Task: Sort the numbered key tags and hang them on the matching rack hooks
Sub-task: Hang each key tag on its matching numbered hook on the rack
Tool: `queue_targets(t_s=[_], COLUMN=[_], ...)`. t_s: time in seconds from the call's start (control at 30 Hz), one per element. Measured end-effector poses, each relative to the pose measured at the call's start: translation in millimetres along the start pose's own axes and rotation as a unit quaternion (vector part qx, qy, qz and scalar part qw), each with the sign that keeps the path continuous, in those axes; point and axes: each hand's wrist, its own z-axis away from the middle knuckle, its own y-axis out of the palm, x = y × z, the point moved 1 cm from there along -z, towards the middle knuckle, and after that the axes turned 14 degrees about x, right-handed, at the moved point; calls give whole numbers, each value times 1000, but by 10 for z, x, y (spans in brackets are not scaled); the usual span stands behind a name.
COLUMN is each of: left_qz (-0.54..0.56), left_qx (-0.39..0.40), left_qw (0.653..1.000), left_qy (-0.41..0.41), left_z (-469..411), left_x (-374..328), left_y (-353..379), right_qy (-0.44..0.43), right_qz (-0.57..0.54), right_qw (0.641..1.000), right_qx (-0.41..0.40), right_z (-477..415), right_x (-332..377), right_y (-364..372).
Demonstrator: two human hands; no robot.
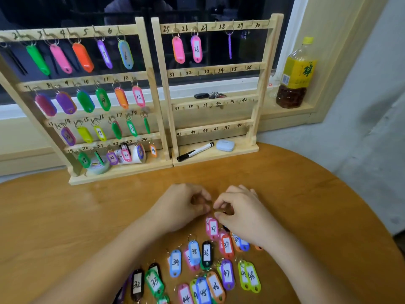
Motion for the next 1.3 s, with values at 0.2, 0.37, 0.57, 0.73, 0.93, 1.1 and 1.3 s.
queue_targets(t_s=[0.2,0.37,0.57,0.73,0.93,1.1,1.3], left_qz=[11,26,39,97,178,271,274], left_qx=[-3,-24,-52,-86,-158,-186,-211], left_qw=[1000,999,998,992,971,943,936], left_qy=[-6,-4,-6,-10,16,44,71], left_z=[31,33,46,88,153,173,224], left_x=[1,30,67,53,-69,-150,-285], left_y=[151,204,256,184,-23,-214,-591], right_qy=[11,5,10,10,-21,-45,-95], right_qz=[48,66,83,66,-122,-336,-312], right_qw=[998,998,996,998,989,935,931], right_qx=[34,24,-7,-10,-78,-100,-161], right_z=[34,18,-12,-63,-57,-39,-60], right_x=[18,58,77,75,159,280,310], right_y=[29,76,133,168,145,7,-321])
